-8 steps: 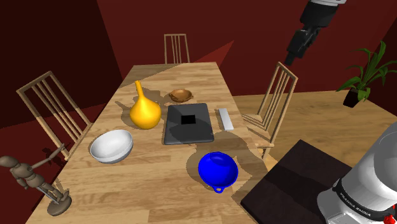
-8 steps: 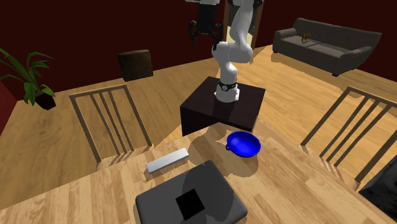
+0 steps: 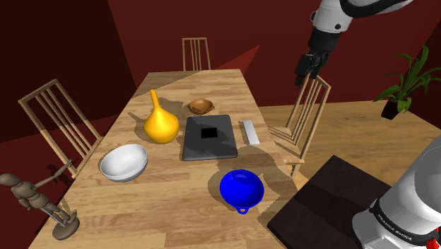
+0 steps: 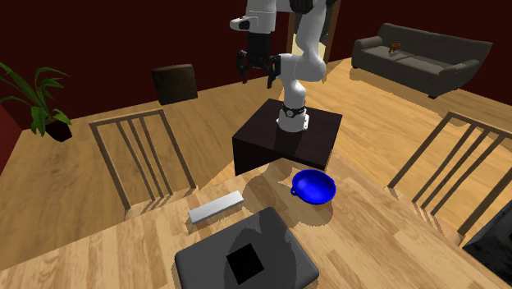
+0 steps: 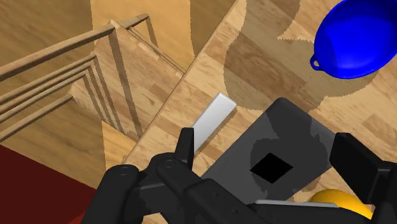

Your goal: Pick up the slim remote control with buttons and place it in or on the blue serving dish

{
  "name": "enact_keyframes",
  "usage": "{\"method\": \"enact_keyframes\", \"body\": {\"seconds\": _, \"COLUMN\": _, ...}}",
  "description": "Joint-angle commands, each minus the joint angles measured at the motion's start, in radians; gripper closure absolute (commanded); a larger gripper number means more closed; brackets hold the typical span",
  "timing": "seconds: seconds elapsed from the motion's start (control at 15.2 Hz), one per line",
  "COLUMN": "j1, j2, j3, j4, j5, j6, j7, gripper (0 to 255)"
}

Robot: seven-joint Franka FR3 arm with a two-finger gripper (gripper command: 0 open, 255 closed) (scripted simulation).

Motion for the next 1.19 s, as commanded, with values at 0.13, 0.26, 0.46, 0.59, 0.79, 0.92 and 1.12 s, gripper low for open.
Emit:
{"method": "enact_keyframes", "body": {"seconds": 0.13, "j1": -0.007, "j2": 0.128, "j3": 0.011, "j4": -0.005, "j5": 0.008, "j6": 0.119, "j7": 0.050, "gripper": 0}}
{"method": "enact_keyframes", "body": {"seconds": 0.26, "j1": -0.010, "j2": 0.196, "j3": 0.014, "j4": -0.001, "j5": 0.011, "j6": 0.174, "j7": 0.072, "gripper": 0}}
{"method": "enact_keyframes", "body": {"seconds": 0.46, "j1": -0.015, "j2": 0.303, "j3": 0.016, "j4": 0.015, "j5": 0.016, "j6": 0.254, "j7": 0.104, "gripper": 0}}
{"method": "enact_keyframes", "body": {"seconds": 0.59, "j1": -0.018, "j2": 0.377, "j3": 0.017, "j4": 0.032, "j5": 0.019, "j6": 0.302, "j7": 0.125, "gripper": 0}}
{"method": "enact_keyframes", "body": {"seconds": 0.79, "j1": -0.023, "j2": 0.491, "j3": 0.018, "j4": 0.067, "j5": 0.023, "j6": 0.369, "j7": 0.154, "gripper": 0}}
{"method": "enact_keyframes", "body": {"seconds": 0.92, "j1": -0.025, "j2": 0.569, "j3": 0.017, "j4": 0.097, "j5": 0.027, "j6": 0.408, "j7": 0.173, "gripper": 0}}
{"method": "enact_keyframes", "body": {"seconds": 1.12, "j1": -0.028, "j2": 0.685, "j3": 0.015, "j4": 0.150, "j5": 0.034, "j6": 0.460, "j7": 0.200, "gripper": 0}}
